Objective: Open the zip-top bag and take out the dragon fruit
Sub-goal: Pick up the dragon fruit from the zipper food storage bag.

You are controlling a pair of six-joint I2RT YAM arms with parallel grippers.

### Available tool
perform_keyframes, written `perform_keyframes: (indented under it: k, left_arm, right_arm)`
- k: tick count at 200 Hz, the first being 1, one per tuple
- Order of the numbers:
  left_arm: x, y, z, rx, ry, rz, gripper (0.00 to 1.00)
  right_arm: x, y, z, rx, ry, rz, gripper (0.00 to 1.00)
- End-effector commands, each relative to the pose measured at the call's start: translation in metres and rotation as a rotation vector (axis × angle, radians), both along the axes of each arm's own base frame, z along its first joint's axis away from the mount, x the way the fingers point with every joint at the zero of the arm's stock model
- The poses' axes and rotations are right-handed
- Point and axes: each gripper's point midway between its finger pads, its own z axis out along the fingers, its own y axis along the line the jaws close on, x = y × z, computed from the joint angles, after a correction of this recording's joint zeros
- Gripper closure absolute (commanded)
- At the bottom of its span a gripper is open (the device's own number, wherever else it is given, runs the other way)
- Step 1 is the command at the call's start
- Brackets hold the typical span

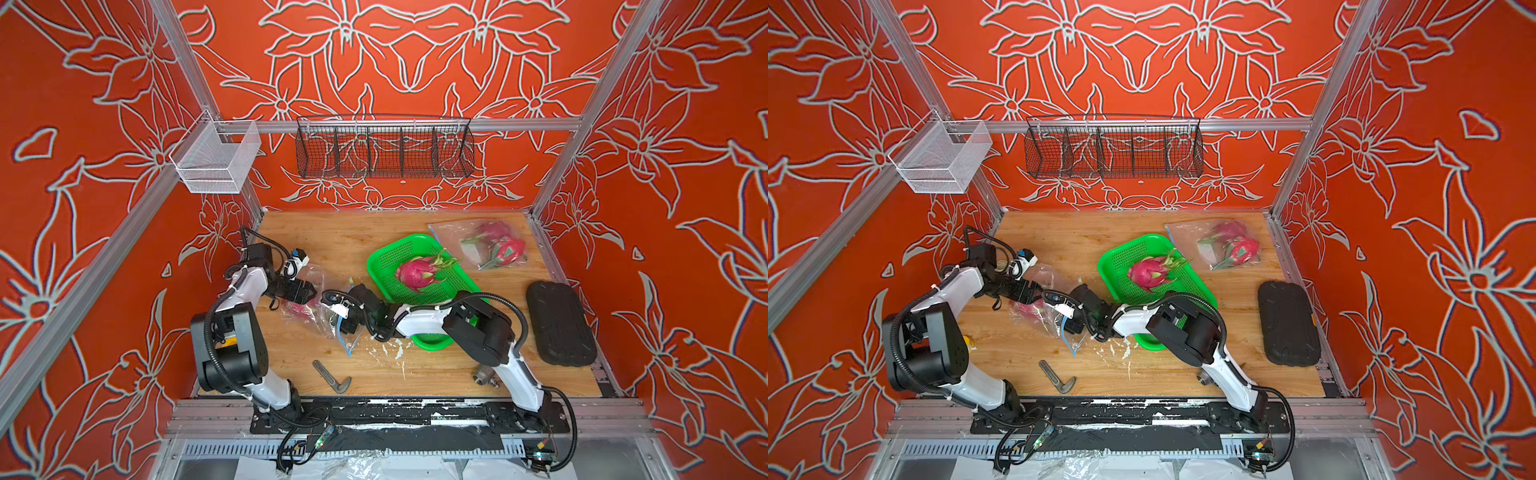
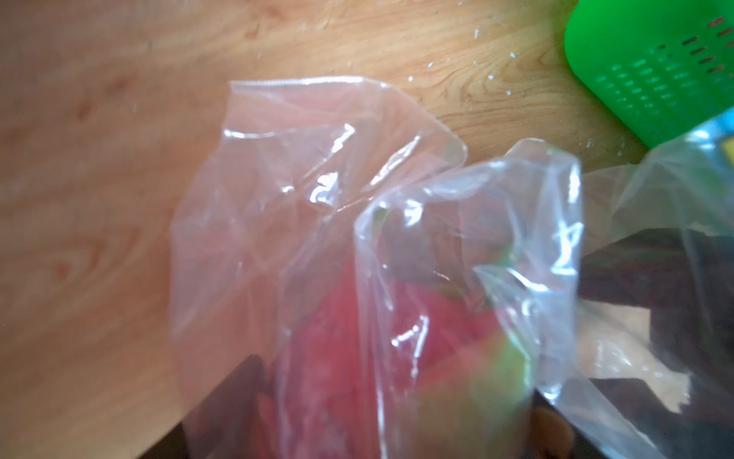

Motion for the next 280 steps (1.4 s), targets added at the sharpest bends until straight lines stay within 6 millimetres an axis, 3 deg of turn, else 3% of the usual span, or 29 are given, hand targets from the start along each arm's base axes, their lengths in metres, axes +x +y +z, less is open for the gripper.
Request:
perform_keyframes:
  k: [1, 11, 16, 19, 67, 118, 144, 159, 172, 201, 219, 246, 263, 280]
  left_arm:
    - [-0.024, 0.007, -0.046, 0.165, 0.114, -0.103, 0.25]
    - [-0.028, -0.001, -0.048, 0.166, 0.103, -0.175, 0.28]
    - [-0.029, -0.004, -0.047, 0.164, 0.093, -0.195, 0.28]
    - [-0.03, -0.006, -0.047, 0.163, 0.091, -0.204, 0.29]
    - [-0.05, -0.029, -0.036, 0.074, 0.102, -0.324, 0.33]
    - [-0.063, -0.035, -0.032, 0.051, 0.123, -0.378, 0.34]
    - [-0.054, -0.032, -0.011, -0.003, 0.068, -0.339, 0.33]
    - [-0.048, -0.024, 0.006, -0.037, 0.027, -0.299, 0.25]
    - [-0.045, -0.015, 0.017, -0.033, 0.006, -0.267, 0.15]
    - [-0.049, 0.014, 0.037, 0.0, -0.054, -0.191, 0.04]
    - [-0.057, 0.037, 0.049, 0.017, -0.087, -0.14, 0.0]
    - [-0.073, 0.065, 0.059, 0.023, -0.115, -0.081, 0.02]
    - [-0.086, 0.072, 0.053, 0.02, -0.101, -0.079, 0.03]
    - [-0.102, 0.065, 0.033, 0.012, -0.051, -0.121, 0.03]
  right_arm:
    - [0.004, -0.006, 0.017, -0.008, -0.049, -0.008, 0.29]
    - [0.004, -0.006, 0.016, -0.024, -0.045, -0.002, 0.19]
    - [0.004, -0.006, 0.015, -0.029, -0.038, 0.006, 0.06]
    - [0.003, -0.006, 0.014, -0.035, -0.031, 0.008, 0.03]
    - [0.007, 0.0, -0.011, -0.059, 0.032, 0.005, 0.04]
    - [0.019, 0.007, -0.041, -0.125, 0.138, -0.076, 0.18]
    - [0.016, -0.002, -0.055, -0.149, 0.203, -0.1, 0.26]
    - [0.011, -0.005, -0.06, -0.135, 0.22, -0.097, 0.36]
    - [0.007, -0.009, -0.064, -0.139, 0.237, -0.097, 0.52]
    - [0.005, -0.013, -0.039, -0.062, 0.203, -0.101, 1.0]
    - [0.006, -0.015, -0.014, -0.01, 0.171, -0.107, 1.0]
    - [-0.001, -0.015, 0.015, 0.056, 0.174, -0.083, 1.0]
    - [-0.006, -0.017, 0.032, 0.095, 0.19, -0.076, 1.0]
    - [-0.01, -0.021, 0.047, 0.13, 0.209, -0.08, 1.0]
